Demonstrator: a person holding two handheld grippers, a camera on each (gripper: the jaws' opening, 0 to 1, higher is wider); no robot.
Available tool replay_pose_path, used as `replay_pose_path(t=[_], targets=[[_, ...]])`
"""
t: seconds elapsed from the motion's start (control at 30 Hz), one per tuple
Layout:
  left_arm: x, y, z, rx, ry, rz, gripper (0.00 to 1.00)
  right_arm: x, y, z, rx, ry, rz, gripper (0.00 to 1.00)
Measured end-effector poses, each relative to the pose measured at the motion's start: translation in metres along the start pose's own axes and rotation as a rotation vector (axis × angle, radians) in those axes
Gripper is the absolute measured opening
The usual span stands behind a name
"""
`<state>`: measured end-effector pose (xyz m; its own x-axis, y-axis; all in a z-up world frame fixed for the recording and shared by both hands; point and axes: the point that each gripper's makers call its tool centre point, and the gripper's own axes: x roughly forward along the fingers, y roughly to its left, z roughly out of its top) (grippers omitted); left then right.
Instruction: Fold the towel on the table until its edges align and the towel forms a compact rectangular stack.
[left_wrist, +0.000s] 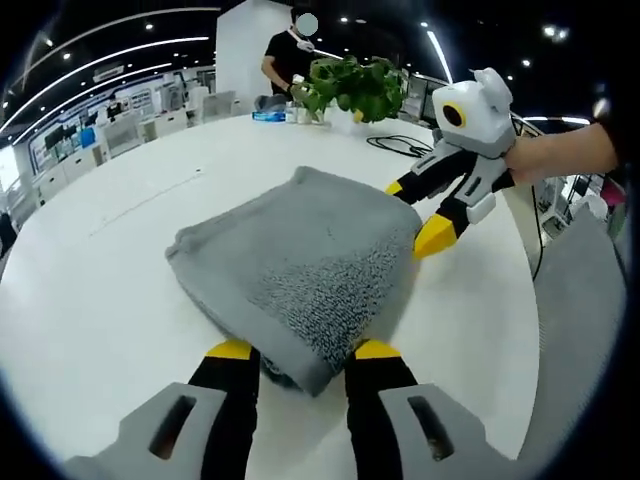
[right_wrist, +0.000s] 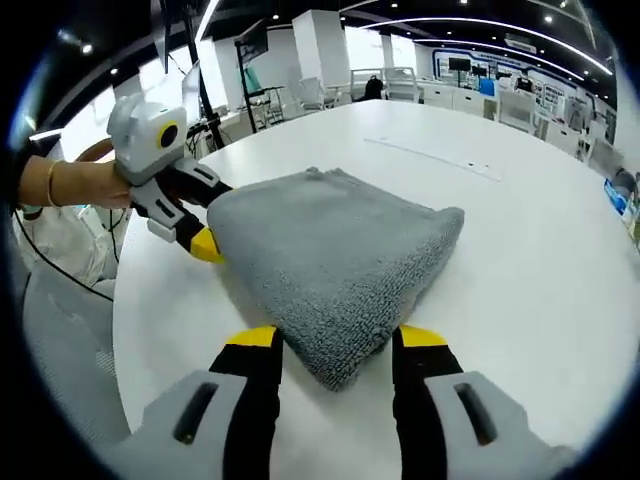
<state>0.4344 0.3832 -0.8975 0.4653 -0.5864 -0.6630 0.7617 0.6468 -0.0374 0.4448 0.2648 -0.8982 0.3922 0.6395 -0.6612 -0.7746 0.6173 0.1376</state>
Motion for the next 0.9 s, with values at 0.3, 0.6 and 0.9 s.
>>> replay_pose_path(t=[0.3, 0.6, 0.9], targets=[[-0.005, 0.001, -0.001, -0.015, 0.005, 0.022, 0.35, -0.004, 0.003, 0.001, 0.003, -0.004, -0.008, 0.42], [-0.030, 0.001, 0.003, -0.145, -0.081, 0.093, 0.37, -0.031, 0.001, 0.008, 0.050, -0.074, -0.056, 0.42], [-0.061, -0.005, 0.013, -0.152, -0.149, 0.136, 0.41, -0.055, 0.010, 0.009, 0.060, -0.119, -0.087, 0.44]])
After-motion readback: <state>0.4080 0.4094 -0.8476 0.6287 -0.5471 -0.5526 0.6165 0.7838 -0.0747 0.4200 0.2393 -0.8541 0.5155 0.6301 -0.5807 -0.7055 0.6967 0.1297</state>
